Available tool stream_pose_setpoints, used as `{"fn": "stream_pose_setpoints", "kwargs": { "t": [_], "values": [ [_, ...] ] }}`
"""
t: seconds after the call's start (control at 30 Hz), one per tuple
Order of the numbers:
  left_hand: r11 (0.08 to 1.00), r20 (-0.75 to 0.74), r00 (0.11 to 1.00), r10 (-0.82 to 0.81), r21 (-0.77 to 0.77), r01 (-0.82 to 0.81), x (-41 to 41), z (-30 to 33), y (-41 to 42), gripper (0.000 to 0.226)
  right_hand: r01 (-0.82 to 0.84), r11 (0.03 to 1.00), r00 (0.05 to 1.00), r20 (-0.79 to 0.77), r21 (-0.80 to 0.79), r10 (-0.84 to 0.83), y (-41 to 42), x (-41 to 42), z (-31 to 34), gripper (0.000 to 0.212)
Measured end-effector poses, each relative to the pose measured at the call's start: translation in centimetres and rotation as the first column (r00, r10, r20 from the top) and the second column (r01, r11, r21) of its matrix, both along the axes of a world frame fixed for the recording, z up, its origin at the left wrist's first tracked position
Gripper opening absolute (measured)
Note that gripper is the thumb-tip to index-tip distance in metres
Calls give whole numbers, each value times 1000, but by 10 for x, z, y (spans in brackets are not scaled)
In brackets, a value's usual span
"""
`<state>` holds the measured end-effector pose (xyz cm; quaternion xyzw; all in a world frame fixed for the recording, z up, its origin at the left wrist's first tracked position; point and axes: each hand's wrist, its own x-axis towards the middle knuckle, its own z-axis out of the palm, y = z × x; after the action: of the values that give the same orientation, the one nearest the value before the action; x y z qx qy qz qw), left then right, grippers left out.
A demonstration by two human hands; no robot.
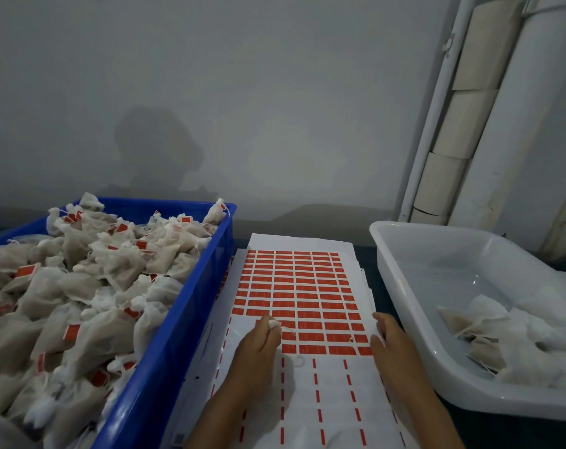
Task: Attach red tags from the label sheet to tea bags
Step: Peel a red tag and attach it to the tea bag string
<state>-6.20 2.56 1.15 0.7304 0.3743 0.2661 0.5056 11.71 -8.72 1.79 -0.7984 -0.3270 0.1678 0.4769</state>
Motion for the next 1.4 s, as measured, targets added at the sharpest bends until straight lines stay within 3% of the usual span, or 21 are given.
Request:
{"fn": "stream_pose_setpoints", "kwargs": {
  "t": [0.1,0.33,0.5,0.67,0.83,1.17,1.4],
  "values": [
    [1000,0,1000,-23,-17,23,5,-3,-3,29,24,1000,996,-88,14,-22,-2,5,-5,29],
    [999,1,1000,20,-27,-20,15,-6,-6,29,12,999,997,-73,42,-9,-8,13,-9,20],
    [966,126,968,217,-167,-195,11,-4,2,24,-17,998,999,-45,68,20,-7,14,-15,28],
    [891,142,894,424,-244,-384,-2,3,26,26,-13,994,993,-117,109,26,-2,15,-11,32],
    [925,52,935,351,-178,-337,-2,-3,25,10,20,987,983,-185,161,10,3,17,-6,38],
    [946,-54,948,313,-68,-317,10,-8,24,16,-114,977,930,-326,181,169,1,23,2,44],
    [984,-115,977,178,20,-177,32,-8,8,21,-186,952,906,-331,244,263,-6,24,0,49]
  ]
}}
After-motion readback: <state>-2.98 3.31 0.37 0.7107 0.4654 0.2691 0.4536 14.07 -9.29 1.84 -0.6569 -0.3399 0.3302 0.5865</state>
